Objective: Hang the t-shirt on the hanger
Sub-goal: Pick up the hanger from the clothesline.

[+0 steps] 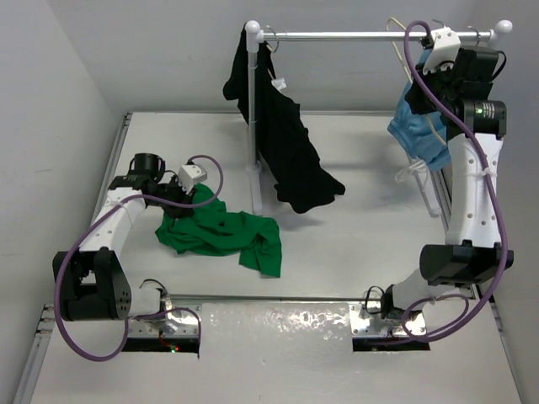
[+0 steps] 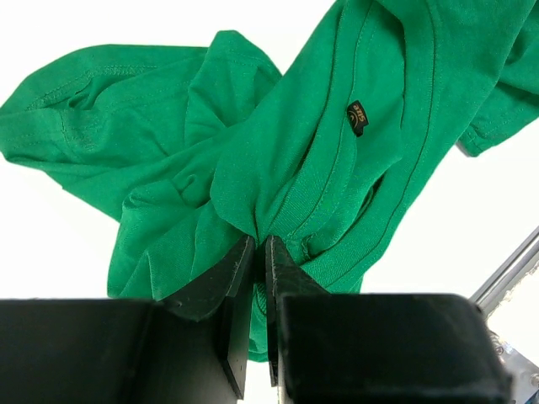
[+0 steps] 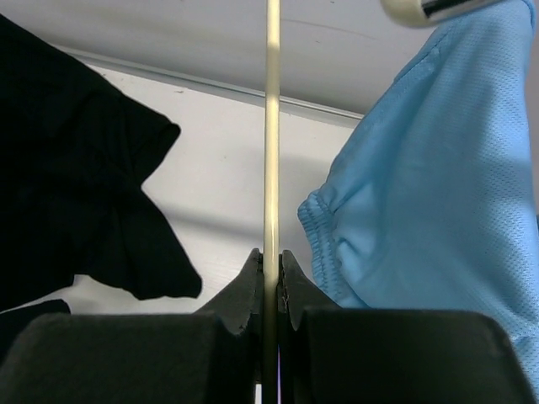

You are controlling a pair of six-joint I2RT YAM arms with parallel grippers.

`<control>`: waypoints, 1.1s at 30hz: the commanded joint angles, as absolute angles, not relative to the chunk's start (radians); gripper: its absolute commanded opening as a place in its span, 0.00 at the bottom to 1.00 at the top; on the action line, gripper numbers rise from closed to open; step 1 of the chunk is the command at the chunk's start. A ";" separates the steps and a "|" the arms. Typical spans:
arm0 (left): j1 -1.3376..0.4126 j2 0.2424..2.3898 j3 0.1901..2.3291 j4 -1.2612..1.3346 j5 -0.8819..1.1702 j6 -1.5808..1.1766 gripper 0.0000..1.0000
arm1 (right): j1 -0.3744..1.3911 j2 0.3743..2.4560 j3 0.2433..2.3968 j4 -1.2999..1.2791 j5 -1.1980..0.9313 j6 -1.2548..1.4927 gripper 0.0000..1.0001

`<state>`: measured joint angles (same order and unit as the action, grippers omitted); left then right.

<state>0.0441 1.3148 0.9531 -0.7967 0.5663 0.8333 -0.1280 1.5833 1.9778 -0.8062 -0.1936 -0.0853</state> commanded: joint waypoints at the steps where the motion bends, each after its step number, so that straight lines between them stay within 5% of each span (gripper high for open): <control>1: 0.031 1.282 0.957 -0.776 0.594 0.835 0.08 | -0.118 1.500 1.961 -0.684 -0.218 -0.074 0.00; 8: 0.029 1.298 0.983 -0.767 0.600 0.816 0.08 | -0.087 1.353 1.711 -0.629 -0.247 -0.090 0.00; 22: 0.029 1.293 1.008 -0.775 0.581 0.799 0.04 | 0.117 1.106 1.562 -0.733 -0.307 -0.049 0.00; 33: 0.029 1.298 1.020 -0.759 0.571 0.756 0.02 | 0.196 0.988 1.419 -0.542 -0.508 0.124 0.00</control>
